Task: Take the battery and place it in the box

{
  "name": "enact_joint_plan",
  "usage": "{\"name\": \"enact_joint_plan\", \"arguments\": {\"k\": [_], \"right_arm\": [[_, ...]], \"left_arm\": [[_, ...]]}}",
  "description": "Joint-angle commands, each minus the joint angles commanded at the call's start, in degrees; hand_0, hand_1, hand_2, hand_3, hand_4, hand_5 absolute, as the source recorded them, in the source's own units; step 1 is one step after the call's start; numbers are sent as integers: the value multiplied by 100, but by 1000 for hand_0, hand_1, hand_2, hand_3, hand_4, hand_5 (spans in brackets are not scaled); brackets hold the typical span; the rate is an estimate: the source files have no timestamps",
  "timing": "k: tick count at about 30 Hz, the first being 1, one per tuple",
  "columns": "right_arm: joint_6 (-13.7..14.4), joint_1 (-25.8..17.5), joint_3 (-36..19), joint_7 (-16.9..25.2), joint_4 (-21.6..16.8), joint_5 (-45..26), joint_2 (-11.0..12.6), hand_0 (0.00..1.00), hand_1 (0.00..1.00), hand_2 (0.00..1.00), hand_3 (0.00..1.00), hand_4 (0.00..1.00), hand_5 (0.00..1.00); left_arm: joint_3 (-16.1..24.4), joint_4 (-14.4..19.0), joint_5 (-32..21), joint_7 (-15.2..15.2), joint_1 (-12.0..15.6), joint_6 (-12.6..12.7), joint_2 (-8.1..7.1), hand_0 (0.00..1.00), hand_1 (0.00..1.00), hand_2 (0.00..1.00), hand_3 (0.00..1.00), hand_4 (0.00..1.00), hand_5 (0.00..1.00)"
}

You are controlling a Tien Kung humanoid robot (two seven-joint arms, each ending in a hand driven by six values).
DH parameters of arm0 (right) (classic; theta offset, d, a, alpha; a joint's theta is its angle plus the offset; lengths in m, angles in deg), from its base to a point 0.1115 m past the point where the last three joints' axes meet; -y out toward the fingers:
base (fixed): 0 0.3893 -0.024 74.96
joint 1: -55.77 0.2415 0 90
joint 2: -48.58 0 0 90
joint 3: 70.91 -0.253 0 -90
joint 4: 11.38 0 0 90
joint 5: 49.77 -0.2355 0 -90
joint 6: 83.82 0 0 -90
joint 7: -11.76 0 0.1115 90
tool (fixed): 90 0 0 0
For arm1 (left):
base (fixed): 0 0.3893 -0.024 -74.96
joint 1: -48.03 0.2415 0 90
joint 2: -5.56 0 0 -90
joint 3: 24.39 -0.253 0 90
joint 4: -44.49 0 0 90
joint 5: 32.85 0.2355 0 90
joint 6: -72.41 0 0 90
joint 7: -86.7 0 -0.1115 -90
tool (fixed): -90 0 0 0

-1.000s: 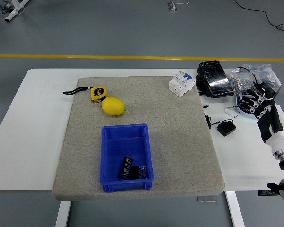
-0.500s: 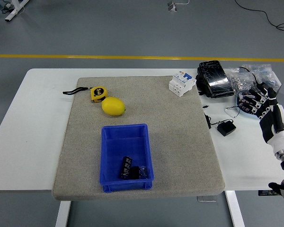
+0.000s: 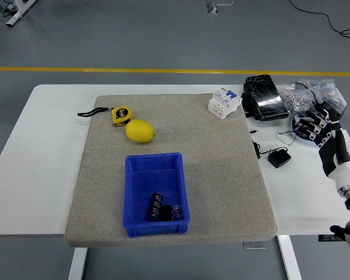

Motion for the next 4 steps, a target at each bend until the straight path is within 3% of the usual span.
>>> {"name": "enact_joint_plan", "arguments": {"k": [4], "right_arm": [[9,-48,-21,-2,9,-11,18,741,755,836,896,998,967]], "left_arm": [[1,-2,-2,-1,10,5,-15,571,564,618,593,669,591]]}}
